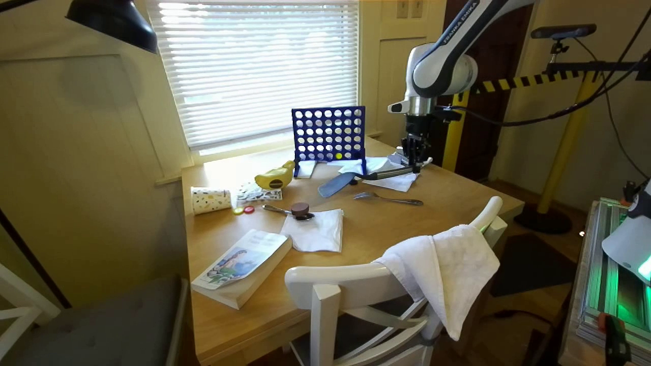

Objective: Move the silver spatula to the left

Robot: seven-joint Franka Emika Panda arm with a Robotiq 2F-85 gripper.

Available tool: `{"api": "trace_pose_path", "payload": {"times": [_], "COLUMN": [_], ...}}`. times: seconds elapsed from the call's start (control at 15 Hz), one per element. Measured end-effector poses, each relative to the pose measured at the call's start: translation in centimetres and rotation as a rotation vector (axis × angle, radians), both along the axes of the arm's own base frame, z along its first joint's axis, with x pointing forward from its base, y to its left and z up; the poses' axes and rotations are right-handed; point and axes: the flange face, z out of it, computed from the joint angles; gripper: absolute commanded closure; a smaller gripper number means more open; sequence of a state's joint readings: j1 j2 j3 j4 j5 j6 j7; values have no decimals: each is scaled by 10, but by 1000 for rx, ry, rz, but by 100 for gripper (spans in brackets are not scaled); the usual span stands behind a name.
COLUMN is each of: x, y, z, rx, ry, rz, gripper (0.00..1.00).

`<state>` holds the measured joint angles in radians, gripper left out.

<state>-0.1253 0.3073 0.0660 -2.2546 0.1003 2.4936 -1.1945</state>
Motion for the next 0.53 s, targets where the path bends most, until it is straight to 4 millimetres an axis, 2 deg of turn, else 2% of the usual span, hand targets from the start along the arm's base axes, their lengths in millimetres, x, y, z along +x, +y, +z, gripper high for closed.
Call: {"api": "trace_pose_path", "payload": {"times": [0.33, 0.4, 0.53], "x": [54, 64, 80], "y": [19, 24, 34], "z": [4, 7, 11], "rx": [-93, -97, -89], "ry": [-54, -72, -95], "rz": [-73, -71, -51], "gripper": [94, 74, 74]}}
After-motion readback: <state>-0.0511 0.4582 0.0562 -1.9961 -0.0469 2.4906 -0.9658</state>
